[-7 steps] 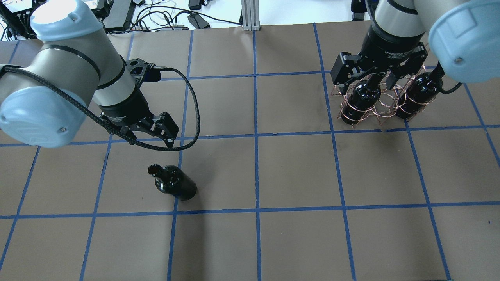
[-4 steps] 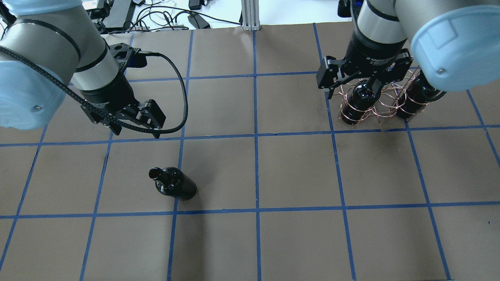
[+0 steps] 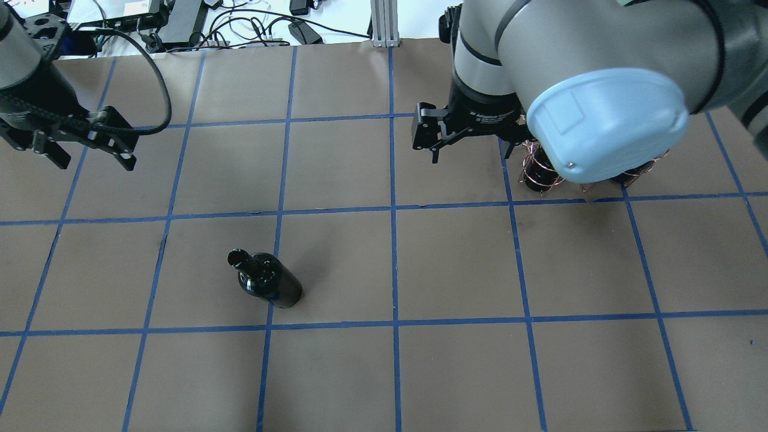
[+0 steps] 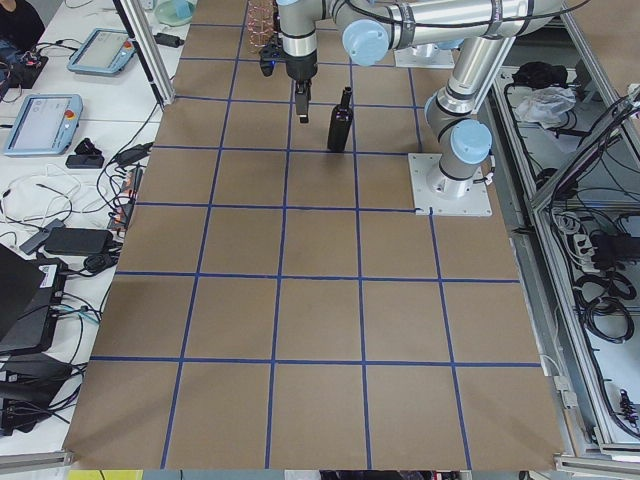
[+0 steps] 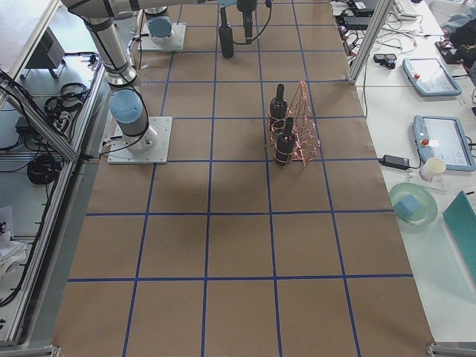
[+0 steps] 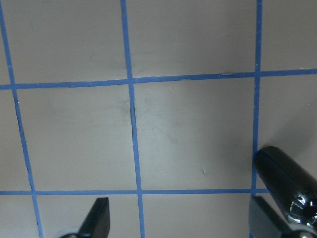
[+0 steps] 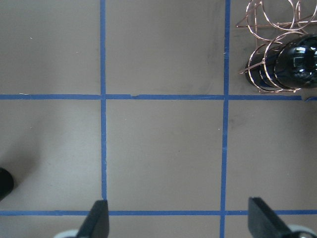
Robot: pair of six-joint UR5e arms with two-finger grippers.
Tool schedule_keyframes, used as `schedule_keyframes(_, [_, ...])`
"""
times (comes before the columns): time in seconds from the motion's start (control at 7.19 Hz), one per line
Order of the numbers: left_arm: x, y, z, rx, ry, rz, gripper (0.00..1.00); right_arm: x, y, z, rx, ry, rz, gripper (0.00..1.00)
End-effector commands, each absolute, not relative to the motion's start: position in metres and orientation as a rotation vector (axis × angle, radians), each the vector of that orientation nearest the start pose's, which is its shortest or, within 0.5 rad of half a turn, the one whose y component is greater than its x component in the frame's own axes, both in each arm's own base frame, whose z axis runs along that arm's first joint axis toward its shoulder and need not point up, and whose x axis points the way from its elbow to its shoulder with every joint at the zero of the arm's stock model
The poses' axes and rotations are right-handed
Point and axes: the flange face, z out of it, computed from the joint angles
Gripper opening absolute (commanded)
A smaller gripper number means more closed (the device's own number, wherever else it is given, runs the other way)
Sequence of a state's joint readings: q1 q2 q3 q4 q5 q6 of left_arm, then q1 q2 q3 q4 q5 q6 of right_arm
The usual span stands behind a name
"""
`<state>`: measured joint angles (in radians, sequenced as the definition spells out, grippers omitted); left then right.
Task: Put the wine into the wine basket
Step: 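Raise the left gripper away while the right arm reaches toward the bottle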
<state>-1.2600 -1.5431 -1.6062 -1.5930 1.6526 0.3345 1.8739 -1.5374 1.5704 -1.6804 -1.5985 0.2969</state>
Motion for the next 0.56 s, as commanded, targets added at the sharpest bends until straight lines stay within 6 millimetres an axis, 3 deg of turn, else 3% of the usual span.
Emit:
schedule_keyframes(0.0, [0.11, -0.488, 0.481, 0.053, 3.12, 0.061, 1.0, 0.35, -0.422, 0.468, 0.077, 3.122, -0.119, 0.99])
schedule_keyframes(0.14, [0.132, -0.49, 0.476, 0.074, 3.121, 0.043, 1.0, 0.388, -0.411, 0.472, 0.092, 3.099, -0.15, 0.99])
schedule_keyframes(0.42, [0.148, -0.492, 0.466, 0.094, 3.125, 0.063, 1.0, 0.467, -0.403, 0.461, 0.176, 3.081, -0.146, 0.99])
